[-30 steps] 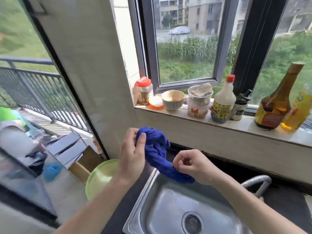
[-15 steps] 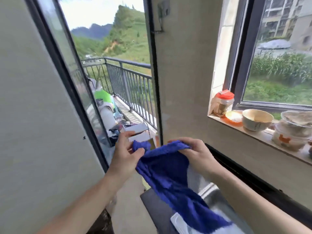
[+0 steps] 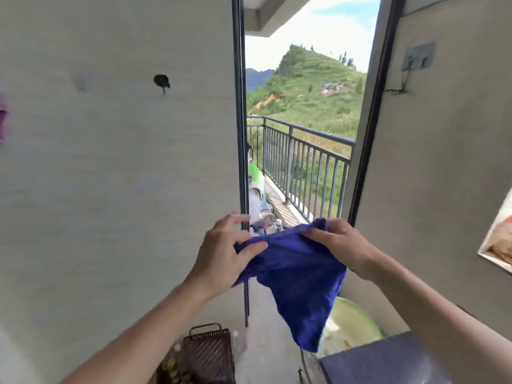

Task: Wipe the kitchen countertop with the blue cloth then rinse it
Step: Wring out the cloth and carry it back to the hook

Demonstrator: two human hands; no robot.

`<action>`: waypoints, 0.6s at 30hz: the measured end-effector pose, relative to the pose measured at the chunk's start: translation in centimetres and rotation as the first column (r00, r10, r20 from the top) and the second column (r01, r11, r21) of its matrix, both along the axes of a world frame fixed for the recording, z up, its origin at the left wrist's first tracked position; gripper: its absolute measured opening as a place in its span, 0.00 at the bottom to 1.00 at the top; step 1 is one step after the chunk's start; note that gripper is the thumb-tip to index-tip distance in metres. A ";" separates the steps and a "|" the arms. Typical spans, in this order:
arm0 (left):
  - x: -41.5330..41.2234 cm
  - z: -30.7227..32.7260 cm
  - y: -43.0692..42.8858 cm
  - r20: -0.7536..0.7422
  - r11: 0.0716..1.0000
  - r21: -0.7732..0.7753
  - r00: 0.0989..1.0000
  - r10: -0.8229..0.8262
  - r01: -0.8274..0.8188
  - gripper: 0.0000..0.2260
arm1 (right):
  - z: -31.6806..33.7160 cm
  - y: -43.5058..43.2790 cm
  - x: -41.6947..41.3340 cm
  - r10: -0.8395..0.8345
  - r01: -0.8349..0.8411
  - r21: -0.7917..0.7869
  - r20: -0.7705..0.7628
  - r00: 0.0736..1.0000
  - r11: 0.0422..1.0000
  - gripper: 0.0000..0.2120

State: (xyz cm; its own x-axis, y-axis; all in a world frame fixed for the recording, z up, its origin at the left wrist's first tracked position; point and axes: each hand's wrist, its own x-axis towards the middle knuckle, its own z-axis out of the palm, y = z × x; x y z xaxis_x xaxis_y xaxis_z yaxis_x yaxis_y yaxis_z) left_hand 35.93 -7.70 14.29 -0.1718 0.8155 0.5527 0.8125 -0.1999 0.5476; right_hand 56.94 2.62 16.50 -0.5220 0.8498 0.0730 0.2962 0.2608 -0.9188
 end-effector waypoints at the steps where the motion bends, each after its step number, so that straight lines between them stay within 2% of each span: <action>1: -0.7 0.8 -0.2 0.119 0.998 -0.030 0.991 -0.056 0.060 0.20 | -0.1 0.1 -0.9 0.022 -0.022 -0.016 0.019 1.000 1.000 0.13; 2: -1.3 1.4 -0.3 0.251 0.991 -0.070 0.964 -0.091 0.111 0.21 | -0.1 0.1 -1.9 0.029 -0.029 -0.027 0.011 1.000 0.999 0.14; 4: -2.6 2.6 -0.4 0.426 0.978 -0.110 0.898 -0.113 0.175 0.20 | 0.0 0.6 -4.0 -0.007 -0.009 -0.113 -0.142 0.990 0.994 0.11; 6: -4.1 4.0 -0.5 0.475 0.972 -0.110 0.870 -0.132 0.207 0.20 | 0.5 0.8 -5.8 -0.044 -0.069 -0.288 -0.368 0.929 0.955 0.09; 7: -4.7 5.0 -0.5 0.487 0.965 -0.120 0.860 -0.149 0.235 0.19 | 0.9 0.9 -6.7 -0.014 -0.169 -0.349 -0.467 0.884 0.922 0.10; 9: -5.7 7.1 -0.3 0.538 0.939 -0.136 0.820 -0.199 0.317 0.12 | 0.8 1.0 -8.4 0.166 -0.435 -0.364 -0.579 0.799 0.824 0.13; 10: -6.2 8.1 -0.1 0.569 0.924 -0.142 0.793 -0.218 0.356 0.09 | 0.3 1.0 -9.4 0.291 -0.526 -0.343 -0.545 0.786 0.778 0.21; 11: -6.9 8.9 0.2 0.590 0.914 -0.145 0.775 -0.227 0.379 0.07 | -0.5 0.9 -10.6 0.410 -0.570 -0.321 -0.446 0.795 0.756 0.25; 13: -8.7 10.2 0.8 0.584 0.902 -0.173 0.779 -0.229 0.394 0.05 | -2.1 1.0 -12.9 0.487 -0.516 -0.268 -0.172 0.857 0.814 0.21; 14: -9.7 10.9 1.0 0.571 0.897 -0.208 0.793 -0.212 0.390 0.04 | -2.6 1.6 -13.9 0.466 -0.478 -0.215 -0.107 0.878 0.852 0.17; 16: -13.0 11.4 1.5 0.483 0.889 -0.339 0.868 -0.116 0.308 0.08 | -2.7 3.5 -15.4 0.453 -0.480 -0.167 -0.178 0.874 0.861 0.09; 18: -17.0 10.5 2.3 0.195 0.874 -0.481 0.980 0.036 0.063 0.13 | -1.4 5.7 -16.8 0.449 -0.523 -0.175 -0.336 0.828 0.834 0.07</action>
